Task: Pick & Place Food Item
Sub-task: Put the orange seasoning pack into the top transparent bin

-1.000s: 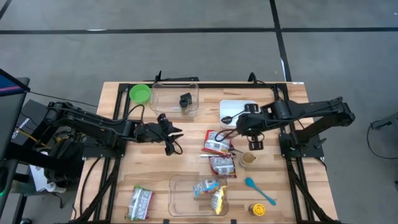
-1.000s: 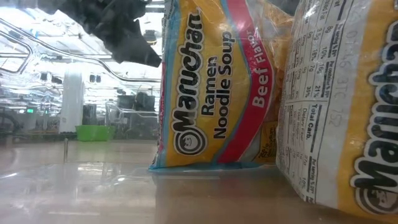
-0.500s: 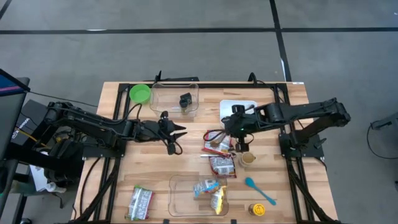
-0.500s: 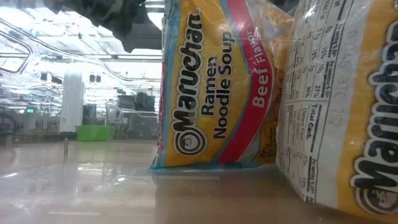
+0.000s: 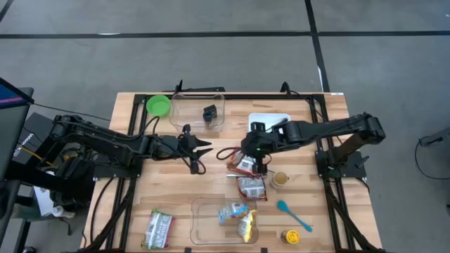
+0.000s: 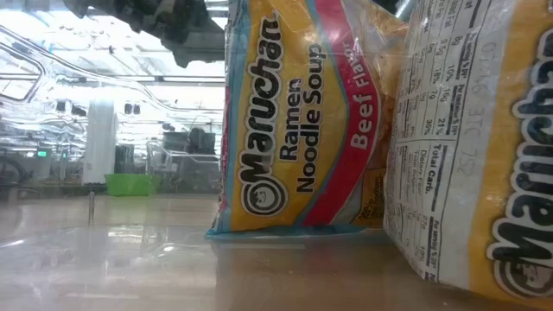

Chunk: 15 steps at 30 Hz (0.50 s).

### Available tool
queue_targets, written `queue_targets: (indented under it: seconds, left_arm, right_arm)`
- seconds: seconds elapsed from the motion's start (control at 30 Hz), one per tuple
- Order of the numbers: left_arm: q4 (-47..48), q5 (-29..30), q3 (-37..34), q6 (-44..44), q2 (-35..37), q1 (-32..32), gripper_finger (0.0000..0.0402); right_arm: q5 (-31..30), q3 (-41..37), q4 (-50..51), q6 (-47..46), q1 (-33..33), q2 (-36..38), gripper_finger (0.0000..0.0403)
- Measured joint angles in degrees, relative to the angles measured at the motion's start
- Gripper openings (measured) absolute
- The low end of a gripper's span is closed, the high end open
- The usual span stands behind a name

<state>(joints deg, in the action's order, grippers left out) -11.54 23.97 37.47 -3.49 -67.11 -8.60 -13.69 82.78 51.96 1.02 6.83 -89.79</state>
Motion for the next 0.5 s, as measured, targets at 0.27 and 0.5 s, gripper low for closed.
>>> queue_targets:
  seconds: [0.27, 0.5]
  left_arm:
    - [-3.28, -0.35, 0.0, 0.71, -2.24, 0.0, 0.0085]
    - [-9.5, -0.33, 0.0, 3.54, -5.46, 0.02, 0.0085]
  right_arm:
    - [0.3, 0.0, -3.71, -1.12, -2.66, -1.45, 0.0]
    - [2.99, 0.0, -7.39, -2.83, -4.9, -1.43, 0.0]
